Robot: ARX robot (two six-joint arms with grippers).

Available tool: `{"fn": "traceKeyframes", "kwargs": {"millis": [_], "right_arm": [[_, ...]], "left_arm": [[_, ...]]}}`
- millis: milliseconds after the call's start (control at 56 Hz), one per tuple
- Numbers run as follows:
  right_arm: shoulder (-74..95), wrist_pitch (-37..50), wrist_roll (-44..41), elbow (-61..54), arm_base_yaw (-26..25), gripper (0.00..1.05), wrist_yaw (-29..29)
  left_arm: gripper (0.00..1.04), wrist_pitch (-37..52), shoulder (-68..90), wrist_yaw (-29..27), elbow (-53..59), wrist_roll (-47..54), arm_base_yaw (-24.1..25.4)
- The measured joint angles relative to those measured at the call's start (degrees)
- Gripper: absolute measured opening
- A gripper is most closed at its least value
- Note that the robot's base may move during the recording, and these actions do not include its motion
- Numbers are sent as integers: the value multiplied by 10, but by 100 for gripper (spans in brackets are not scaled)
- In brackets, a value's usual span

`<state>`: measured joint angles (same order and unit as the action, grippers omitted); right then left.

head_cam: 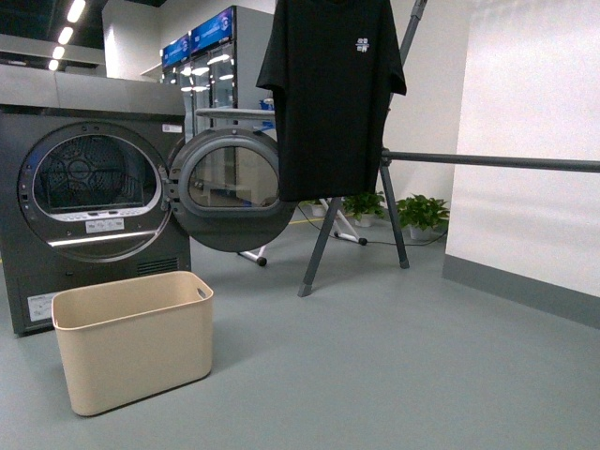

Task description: Move hamper under clothes hanger

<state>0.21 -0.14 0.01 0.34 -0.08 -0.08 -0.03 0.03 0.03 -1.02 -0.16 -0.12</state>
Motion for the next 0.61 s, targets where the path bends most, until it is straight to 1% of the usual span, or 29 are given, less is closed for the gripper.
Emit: {"fn": "traceKeyframes", "kwargs": {"millis": [607], "right_arm": [[0, 0, 0, 0, 0, 97, 0]], "left_arm": [[98, 0, 0, 0, 0, 0, 0]]}}
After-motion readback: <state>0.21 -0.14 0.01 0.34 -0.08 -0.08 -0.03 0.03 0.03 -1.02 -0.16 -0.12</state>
